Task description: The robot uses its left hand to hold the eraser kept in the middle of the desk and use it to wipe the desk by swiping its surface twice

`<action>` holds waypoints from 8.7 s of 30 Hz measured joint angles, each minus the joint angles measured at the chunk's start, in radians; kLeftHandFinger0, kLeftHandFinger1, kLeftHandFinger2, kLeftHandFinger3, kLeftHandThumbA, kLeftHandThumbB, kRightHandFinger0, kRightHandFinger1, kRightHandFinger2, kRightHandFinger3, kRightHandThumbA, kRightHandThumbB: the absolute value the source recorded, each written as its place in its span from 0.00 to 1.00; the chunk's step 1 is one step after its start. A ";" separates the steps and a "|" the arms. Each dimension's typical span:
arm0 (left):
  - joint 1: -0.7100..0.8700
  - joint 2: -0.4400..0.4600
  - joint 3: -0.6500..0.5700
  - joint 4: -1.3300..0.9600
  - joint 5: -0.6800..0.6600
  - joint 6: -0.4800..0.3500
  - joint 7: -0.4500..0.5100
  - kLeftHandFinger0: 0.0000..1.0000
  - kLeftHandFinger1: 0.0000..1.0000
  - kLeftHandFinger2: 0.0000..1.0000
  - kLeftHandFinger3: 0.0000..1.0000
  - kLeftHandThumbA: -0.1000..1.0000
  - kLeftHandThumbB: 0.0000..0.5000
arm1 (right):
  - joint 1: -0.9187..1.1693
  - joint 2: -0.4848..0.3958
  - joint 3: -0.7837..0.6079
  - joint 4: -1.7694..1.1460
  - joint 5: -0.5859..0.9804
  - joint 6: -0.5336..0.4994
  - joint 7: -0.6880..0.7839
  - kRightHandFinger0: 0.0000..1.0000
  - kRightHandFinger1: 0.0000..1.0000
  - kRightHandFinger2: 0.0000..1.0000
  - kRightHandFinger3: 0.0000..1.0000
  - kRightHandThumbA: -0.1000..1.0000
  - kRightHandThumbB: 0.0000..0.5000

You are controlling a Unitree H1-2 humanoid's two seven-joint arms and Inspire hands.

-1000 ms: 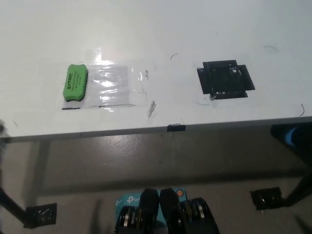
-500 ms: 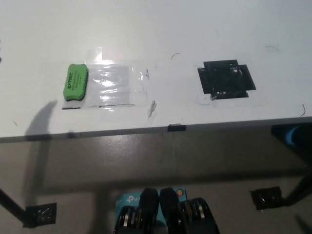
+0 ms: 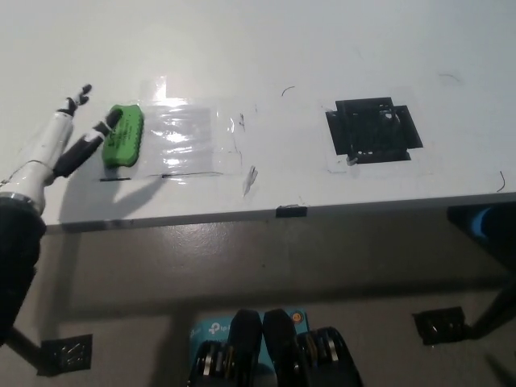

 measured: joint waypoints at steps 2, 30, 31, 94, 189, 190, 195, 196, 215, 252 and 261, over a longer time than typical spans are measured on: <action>-0.028 0.010 -0.055 0.046 0.041 -0.004 0.000 1.00 1.00 1.00 1.00 1.00 0.73 | 0.000 0.000 0.000 0.001 0.000 0.000 0.000 1.00 1.00 1.00 1.00 1.00 0.34; -0.321 0.124 -0.533 0.275 0.583 -0.053 -0.020 1.00 1.00 1.00 1.00 1.00 0.86 | 0.000 -0.004 0.000 0.005 0.000 0.000 0.000 1.00 1.00 1.00 1.00 1.00 0.37; -0.326 0.124 -0.531 0.276 0.595 -0.054 -0.020 1.00 1.00 1.00 1.00 1.00 0.86 | -0.001 -0.005 0.000 0.001 0.000 0.000 0.000 1.00 1.00 1.00 1.00 1.00 0.35; -0.171 -0.132 -0.225 0.554 0.550 -0.240 0.143 1.00 1.00 1.00 1.00 1.00 0.86 | -0.018 0.004 0.005 -0.023 0.000 -0.001 -0.026 1.00 1.00 1.00 1.00 1.00 0.35; -0.339 -0.685 -0.370 0.914 0.568 -0.182 0.321 1.00 1.00 1.00 1.00 1.00 0.94 | -0.042 0.096 0.025 -0.027 -0.045 -0.061 -0.168 1.00 1.00 1.00 1.00 1.00 0.25; -0.334 -0.680 -0.353 0.906 0.560 -0.187 0.321 1.00 1.00 1.00 1.00 1.00 0.95 | -0.042 0.096 0.024 -0.027 -0.045 -0.061 -0.169 1.00 1.00 1.00 1.00 1.00 0.25; -0.310 -0.631 -0.280 0.861 0.526 -0.200 0.320 1.00 1.00 1.00 1.00 1.00 0.94 | -0.034 0.095 0.017 -0.027 -0.045 -0.066 -0.169 1.00 1.00 1.00 1.00 1.00 0.28; -0.305 -0.616 -0.269 0.857 0.521 -0.202 0.320 1.00 1.00 1.00 1.00 1.00 0.89 | -0.031 0.095 0.015 -0.027 -0.044 -0.067 -0.169 1.00 1.00 1.00 1.00 1.00 0.26; -0.205 -0.391 -0.201 0.720 0.509 -0.207 0.320 1.00 1.00 1.00 1.00 1.00 0.86 | -0.023 0.091 -0.003 -0.024 -0.038 -0.072 -0.169 1.00 1.00 1.00 1.00 1.00 0.26; -0.055 -0.182 -0.068 0.589 0.472 -0.209 0.320 1.00 1.00 1.00 1.00 1.00 0.85 | -0.002 0.078 -0.030 -0.011 -0.025 -0.086 -0.172 1.00 1.00 1.00 1.00 1.00 0.16; -0.055 -0.173 -0.006 0.483 0.401 -0.222 0.268 1.00 1.00 1.00 1.00 1.00 0.78 | 0.003 0.069 -0.033 -0.014 -0.028 -0.087 -0.173 1.00 1.00 1.00 1.00 1.00 0.26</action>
